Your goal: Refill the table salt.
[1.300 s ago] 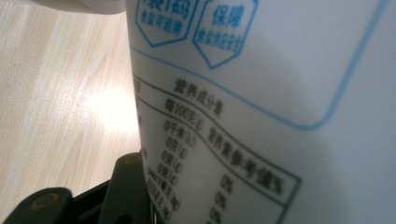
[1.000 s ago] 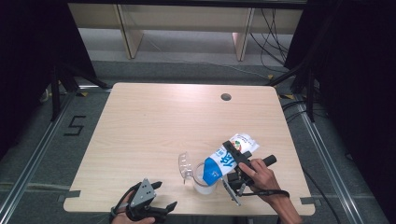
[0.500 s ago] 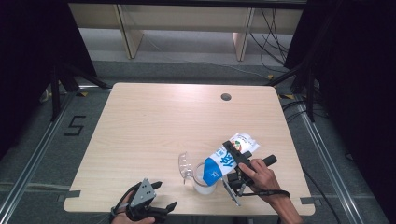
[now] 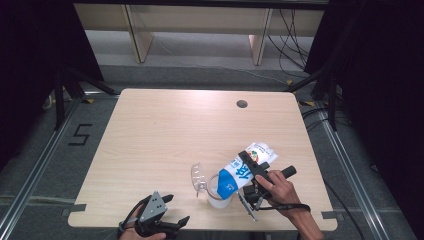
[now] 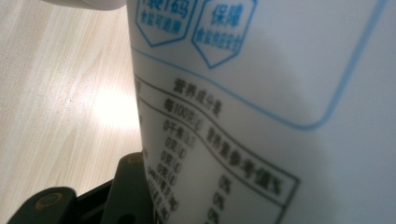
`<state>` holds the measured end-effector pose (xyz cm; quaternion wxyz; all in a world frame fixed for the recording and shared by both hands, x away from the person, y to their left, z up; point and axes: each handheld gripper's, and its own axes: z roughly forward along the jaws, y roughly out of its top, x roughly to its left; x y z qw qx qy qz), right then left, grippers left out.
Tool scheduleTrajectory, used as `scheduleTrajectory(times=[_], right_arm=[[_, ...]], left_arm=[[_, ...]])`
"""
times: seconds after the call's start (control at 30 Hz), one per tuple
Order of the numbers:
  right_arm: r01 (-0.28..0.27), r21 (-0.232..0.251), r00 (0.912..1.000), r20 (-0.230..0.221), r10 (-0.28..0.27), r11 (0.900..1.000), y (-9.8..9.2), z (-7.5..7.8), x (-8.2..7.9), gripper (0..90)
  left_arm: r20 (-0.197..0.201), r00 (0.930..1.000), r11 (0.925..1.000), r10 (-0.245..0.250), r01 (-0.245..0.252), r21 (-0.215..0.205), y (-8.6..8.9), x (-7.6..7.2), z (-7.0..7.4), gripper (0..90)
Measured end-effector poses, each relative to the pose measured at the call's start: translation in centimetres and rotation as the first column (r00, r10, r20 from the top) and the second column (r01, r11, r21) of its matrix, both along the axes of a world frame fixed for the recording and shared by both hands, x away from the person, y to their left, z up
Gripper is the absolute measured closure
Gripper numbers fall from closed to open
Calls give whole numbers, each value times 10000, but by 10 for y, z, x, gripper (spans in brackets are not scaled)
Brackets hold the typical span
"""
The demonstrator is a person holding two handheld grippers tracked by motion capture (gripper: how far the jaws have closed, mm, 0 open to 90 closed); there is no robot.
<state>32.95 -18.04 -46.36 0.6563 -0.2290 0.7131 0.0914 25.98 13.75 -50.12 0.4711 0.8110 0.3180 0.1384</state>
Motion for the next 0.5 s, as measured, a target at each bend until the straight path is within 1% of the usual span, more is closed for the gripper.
scheduleTrajectory(times=[0.23,0.3,0.33,0.5], right_arm=[[-12,-91,9999,118,13,10000,0,0,0,564],[8,-102,10000,74,-7,9999,0,0,0,565],[-24,-120,9999,132,26,9999,0,0,0,565],[-18,-122,9999,126,20,9999,0,1,0,570]], left_arm=[[-9,10000,10000,11,-11,8,0,0,0,153],[-9,10000,10000,4,-4,17,0,0,0,153],[-11,10000,10000,7,-7,4,0,0,0,153],[-1,10000,10000,2,-2,6,0,0,0,153]])
